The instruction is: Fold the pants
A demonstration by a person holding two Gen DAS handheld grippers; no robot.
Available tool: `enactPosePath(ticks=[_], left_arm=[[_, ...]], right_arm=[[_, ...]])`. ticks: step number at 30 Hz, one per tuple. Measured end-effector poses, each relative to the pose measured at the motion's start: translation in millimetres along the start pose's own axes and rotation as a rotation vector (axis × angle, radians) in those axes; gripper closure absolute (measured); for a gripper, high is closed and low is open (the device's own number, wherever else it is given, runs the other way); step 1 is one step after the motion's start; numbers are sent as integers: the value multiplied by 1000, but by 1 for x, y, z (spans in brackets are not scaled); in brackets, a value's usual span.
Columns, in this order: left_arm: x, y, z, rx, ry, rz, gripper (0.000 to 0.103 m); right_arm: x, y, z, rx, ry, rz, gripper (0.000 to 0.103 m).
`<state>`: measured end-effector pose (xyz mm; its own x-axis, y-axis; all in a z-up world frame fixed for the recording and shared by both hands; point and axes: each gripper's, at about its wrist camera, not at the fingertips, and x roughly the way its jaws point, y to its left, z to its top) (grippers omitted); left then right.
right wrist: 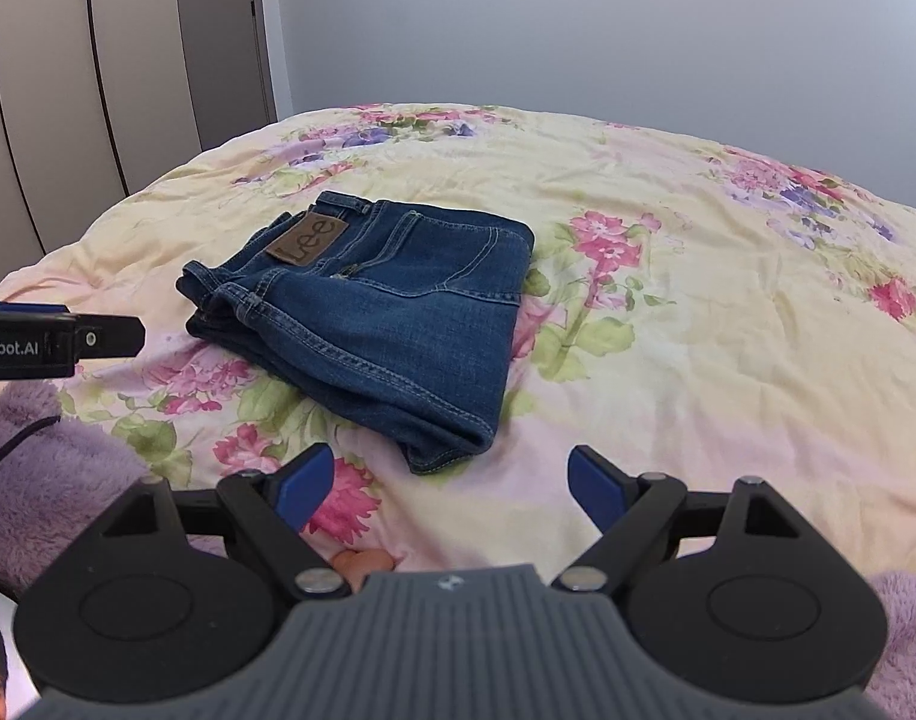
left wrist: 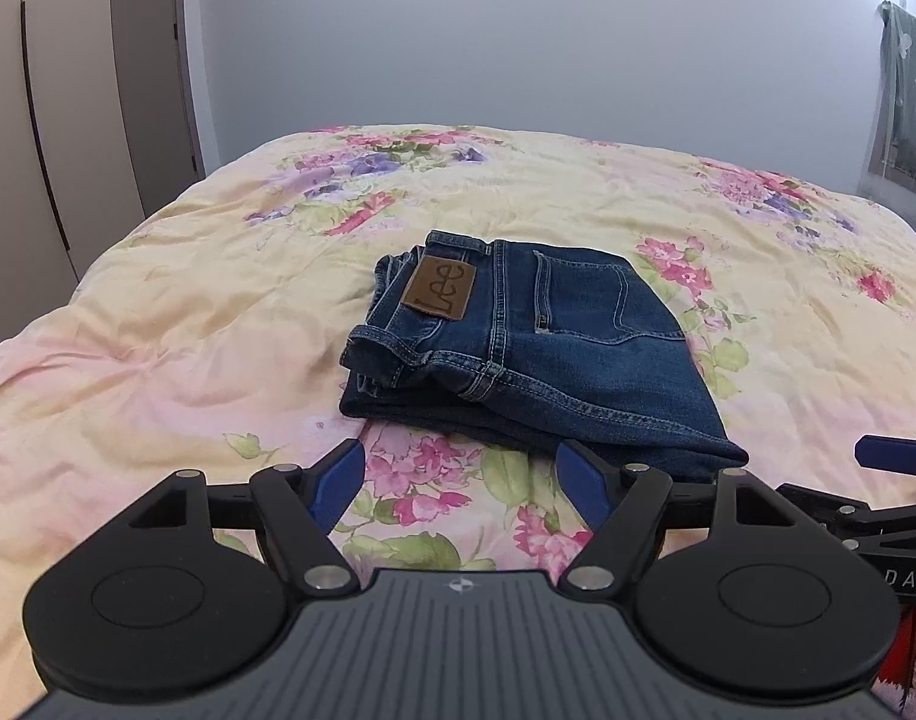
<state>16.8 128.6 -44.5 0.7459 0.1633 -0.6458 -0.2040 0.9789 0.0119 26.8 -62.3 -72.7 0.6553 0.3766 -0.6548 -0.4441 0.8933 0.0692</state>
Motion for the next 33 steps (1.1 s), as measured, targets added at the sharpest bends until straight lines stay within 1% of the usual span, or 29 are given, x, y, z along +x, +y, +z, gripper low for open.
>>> enactPosePath(ticks=[17,33], left_arm=[[0,0,-2,-8,-5,-6,18],[0,0,-2,-4,-5,-6,18]], right_arm=[[-5,-2,1,19,-20,2,22],[-5,0,0,19,-18,4,22]])
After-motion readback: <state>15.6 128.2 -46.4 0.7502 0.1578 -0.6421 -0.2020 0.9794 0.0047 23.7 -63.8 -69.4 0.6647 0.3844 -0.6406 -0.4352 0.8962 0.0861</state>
